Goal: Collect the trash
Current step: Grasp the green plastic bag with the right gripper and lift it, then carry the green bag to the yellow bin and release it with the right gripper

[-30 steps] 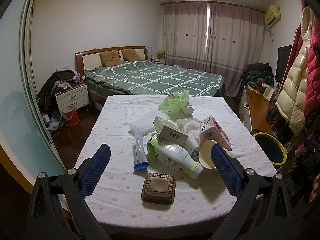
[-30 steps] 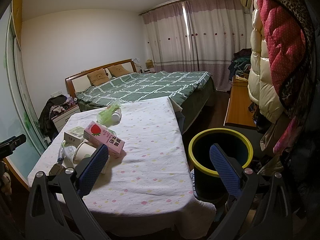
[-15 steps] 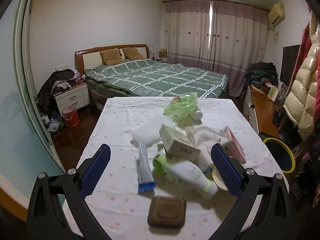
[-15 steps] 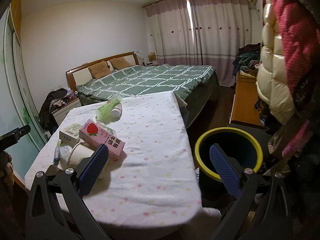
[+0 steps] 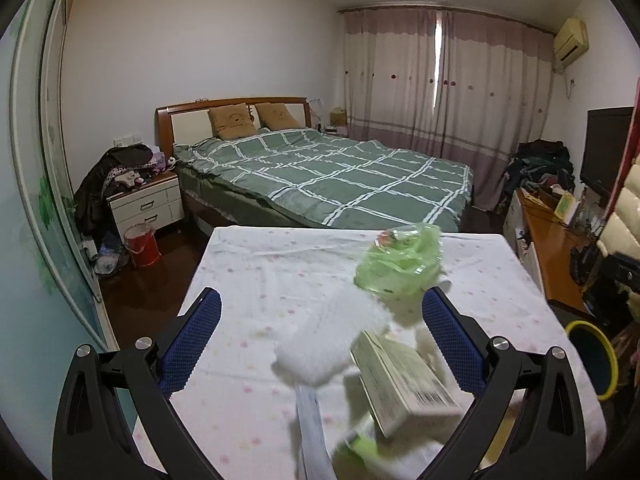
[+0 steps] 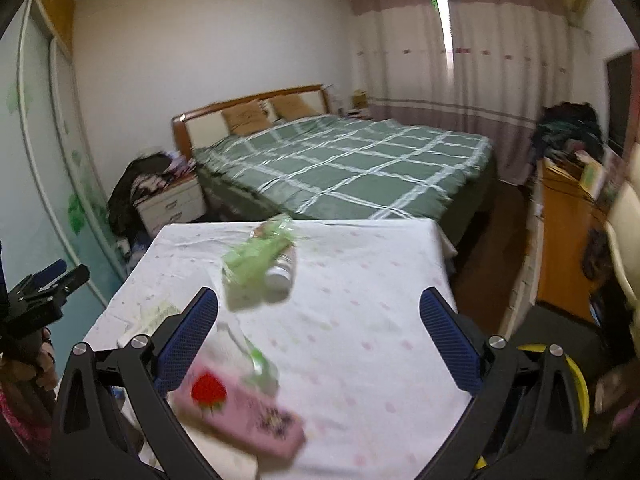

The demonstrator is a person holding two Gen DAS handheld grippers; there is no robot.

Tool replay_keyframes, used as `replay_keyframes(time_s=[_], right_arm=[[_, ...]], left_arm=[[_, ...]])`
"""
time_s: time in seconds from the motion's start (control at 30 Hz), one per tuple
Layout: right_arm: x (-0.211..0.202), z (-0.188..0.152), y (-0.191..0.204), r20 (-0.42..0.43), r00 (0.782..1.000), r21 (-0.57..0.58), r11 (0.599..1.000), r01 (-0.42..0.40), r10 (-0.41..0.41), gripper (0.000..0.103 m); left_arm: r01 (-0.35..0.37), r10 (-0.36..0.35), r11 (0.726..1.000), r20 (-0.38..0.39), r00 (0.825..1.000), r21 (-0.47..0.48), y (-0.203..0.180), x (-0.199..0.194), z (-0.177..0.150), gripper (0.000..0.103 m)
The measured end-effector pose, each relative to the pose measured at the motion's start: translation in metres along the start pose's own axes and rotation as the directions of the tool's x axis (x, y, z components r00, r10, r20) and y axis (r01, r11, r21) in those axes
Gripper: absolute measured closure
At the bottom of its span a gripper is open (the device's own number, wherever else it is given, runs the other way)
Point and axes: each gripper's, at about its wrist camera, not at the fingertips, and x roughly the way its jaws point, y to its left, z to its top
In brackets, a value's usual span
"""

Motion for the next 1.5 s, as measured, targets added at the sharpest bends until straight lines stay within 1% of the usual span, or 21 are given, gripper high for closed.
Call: replay_keyframes(time_s=[0.03, 0.07, 0.13, 0.17, 0.2, 0.23, 0.3, 0.37, 0.53, 0.63, 0.73, 0.8, 0.83, 0.87, 0.9, 1.03, 1.2, 1.33, 1.4, 1.5], right_arm=[[0.018, 0.009, 0.006, -0.020, 1.000, -0.020, 1.000, -0.011, 0.011, 0.011], [0.030, 0.015, 0.010, -0.032, 0.999, -0.033, 0.999, -0.025, 0.024, 0.017], [0.062, 0.029, 0.016, -0.073, 0.996, -0.040, 0.997, -0.059, 0.056, 0.021], [0.076, 0.035, 0.019, -0.088, 0.994, -0.046, 0.997, -0.069, 0.064, 0.025], [0.092, 0.041, 0.021, -0.107, 0.992, -0.050, 0.996, -0.076, 0.070, 0.032], [0.106, 0.045, 0.023, -0.123, 0.990, -0.050, 0.996, -0.080, 0.073, 0.035], [0.141, 0.054, 0.027, -0.169, 0.981, -0.043, 0.994, -0.099, 0.090, 0.046], [0.170, 0.061, 0.029, -0.214, 0.971, -0.037, 0.993, -0.113, 0.103, 0.050], [0.231, 0.072, 0.042, -0.303, 0.949, -0.053, 0.993, -0.108, 0.087, 0.051], [0.264, 0.074, 0.047, -0.353, 0.933, -0.045, 0.994, -0.095, 0.073, 0.055], [0.279, 0.071, 0.048, -0.368, 0.928, -0.042, 0.996, -0.075, 0.055, 0.066], [0.286, 0.071, 0.052, -0.372, 0.927, -0.047, 0.997, -0.067, 0.044, 0.077], [0.287, 0.070, 0.053, -0.371, 0.927, -0.049, 0.997, -0.067, 0.044, 0.081], [0.289, 0.070, 0.054, -0.368, 0.929, -0.053, 0.997, -0.062, 0.038, 0.089], [0.290, 0.070, 0.056, -0.363, 0.931, -0.056, 0.997, -0.059, 0.035, 0.094], [0.278, 0.075, 0.056, -0.323, 0.945, -0.045, 0.997, -0.069, 0.051, 0.099], [0.240, 0.086, 0.054, -0.242, 0.968, -0.031, 0.996, -0.078, 0.068, 0.099], [0.182, 0.092, 0.036, -0.126, 0.990, 0.010, 0.998, -0.065, 0.066, 0.100], [0.154, 0.091, 0.023, -0.079, 0.995, 0.033, 0.998, -0.052, 0.054, 0.100], [0.094, 0.082, -0.008, 0.000, 1.000, 0.080, 0.997, -0.011, 0.011, 0.100]], left_arm=[[-0.004, 0.004, 1.000, -0.003, 1.000, -0.001, 0.000, 0.009, 0.003, 0.004], [-0.008, 0.008, 1.000, -0.007, 1.000, -0.005, 0.002, 0.019, 0.006, 0.004], [-0.009, 0.009, 1.000, -0.014, 1.000, -0.018, 0.007, 0.036, 0.010, 0.004], [-0.007, 0.007, 1.000, -0.017, 1.000, -0.026, 0.009, 0.043, 0.011, 0.004], [-0.005, 0.005, 0.999, -0.019, 1.000, -0.033, 0.011, 0.049, 0.010, 0.004], [-0.002, 0.001, 0.999, -0.020, 1.000, -0.040, 0.014, 0.056, 0.010, 0.004], [0.000, -0.001, 0.999, -0.023, 1.000, -0.042, 0.016, 0.067, 0.008, 0.004], [0.005, -0.006, 0.999, -0.030, 1.000, -0.036, 0.016, 0.073, 0.004, 0.004], [0.029, -0.031, 0.999, -0.057, 0.998, -0.036, 0.016, 0.084, -0.005, 0.004], [0.039, -0.042, 0.999, -0.065, 0.997, -0.035, 0.017, 0.084, -0.008, 0.004], [0.045, -0.047, 0.998, -0.069, 0.997, -0.032, 0.016, 0.085, -0.010, 0.004], [0.056, -0.058, 0.998, -0.074, 0.996, -0.036, 0.017, 0.083, -0.011, 0.004], [0.061, -0.063, 0.998, -0.076, 0.995, -0.036, 0.017, 0.084, -0.011, 0.004], [0.065, -0.068, 0.997, -0.077, 0.995, -0.036, 0.017, 0.083, -0.011, 0.004], [0.068, -0.071, 0.997, -0.078, 0.994, -0.037, 0.018, 0.082, -0.012, 0.004], [0.083, -0.087, 0.995, -0.078, 0.993, -0.047, 0.021, 0.080, -0.013, 0.004], [0.088, -0.091, 0.995, -0.066, 0.994, -0.047, 0.021, 0.078, -0.013, 0.004], [0.096, -0.098, 0.994, -0.051, 0.994, -0.047, 0.020, 0.075, -0.012, 0.004], [0.101, -0.103, 0.994, -0.039, 0.994, -0.044, 0.018, 0.072, -0.012, 0.004], [0.104, -0.105, 0.994, -0.019, 0.994, -0.031, 0.013, 0.060, -0.010, 0.004]])
